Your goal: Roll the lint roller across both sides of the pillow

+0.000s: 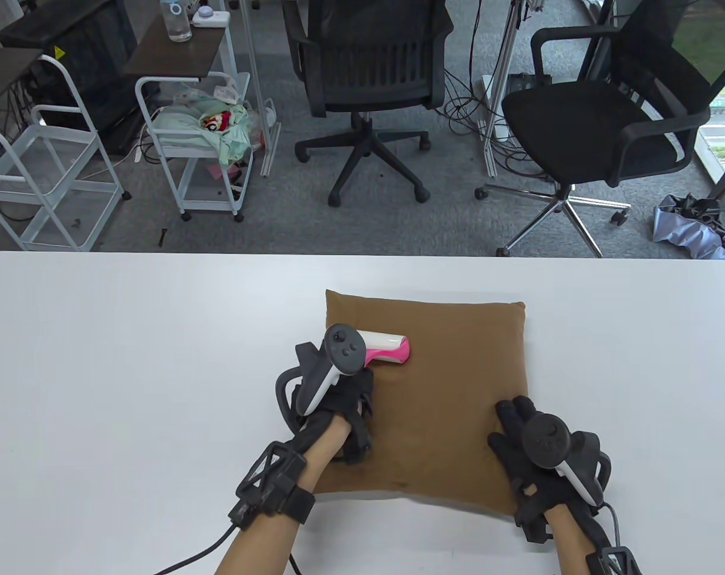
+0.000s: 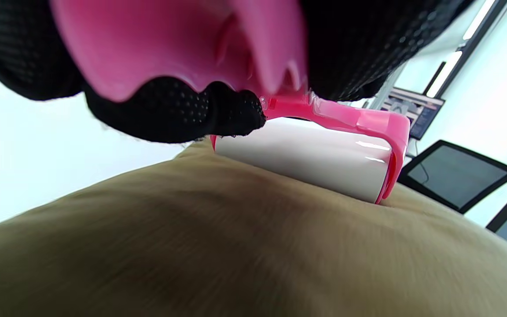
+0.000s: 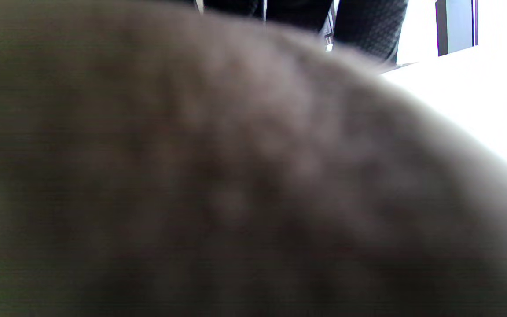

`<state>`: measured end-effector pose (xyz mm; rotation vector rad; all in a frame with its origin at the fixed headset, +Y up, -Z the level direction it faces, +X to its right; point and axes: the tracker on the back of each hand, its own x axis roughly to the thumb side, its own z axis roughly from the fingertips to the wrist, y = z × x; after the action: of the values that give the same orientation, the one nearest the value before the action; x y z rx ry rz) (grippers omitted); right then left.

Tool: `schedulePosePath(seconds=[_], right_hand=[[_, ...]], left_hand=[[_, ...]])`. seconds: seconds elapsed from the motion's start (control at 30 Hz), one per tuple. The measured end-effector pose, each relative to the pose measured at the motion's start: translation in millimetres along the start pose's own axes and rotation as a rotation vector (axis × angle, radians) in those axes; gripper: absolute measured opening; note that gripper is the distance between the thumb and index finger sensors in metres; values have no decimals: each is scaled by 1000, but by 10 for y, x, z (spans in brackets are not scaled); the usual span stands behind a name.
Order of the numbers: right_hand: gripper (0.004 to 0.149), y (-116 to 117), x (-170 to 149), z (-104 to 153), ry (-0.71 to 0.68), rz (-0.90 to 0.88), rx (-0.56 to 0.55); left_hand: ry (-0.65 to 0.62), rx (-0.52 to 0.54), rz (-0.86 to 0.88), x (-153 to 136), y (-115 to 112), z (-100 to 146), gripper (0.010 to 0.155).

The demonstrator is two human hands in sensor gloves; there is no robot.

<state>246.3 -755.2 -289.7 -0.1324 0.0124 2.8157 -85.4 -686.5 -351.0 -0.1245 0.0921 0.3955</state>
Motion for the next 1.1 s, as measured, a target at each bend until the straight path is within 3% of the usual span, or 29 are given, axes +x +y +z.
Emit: schedulePosePath(seconds=[0.33,0.7,0.9,1.1], right_hand=[[60,11,-13,-1,8,-16,10],[60,21,-38,3,18,-43,21],[60,23,-57,0,18,-64,29],[59,26,-72,-1,26,-82,48]], left_hand=[[-38,-126,-12,-414,12,747,64],[-82,-290,-37,-690,43,1089,64],[-71,-193,25,-740,-32,1055,64],[-47,-140,23,-519,-28,671,65]])
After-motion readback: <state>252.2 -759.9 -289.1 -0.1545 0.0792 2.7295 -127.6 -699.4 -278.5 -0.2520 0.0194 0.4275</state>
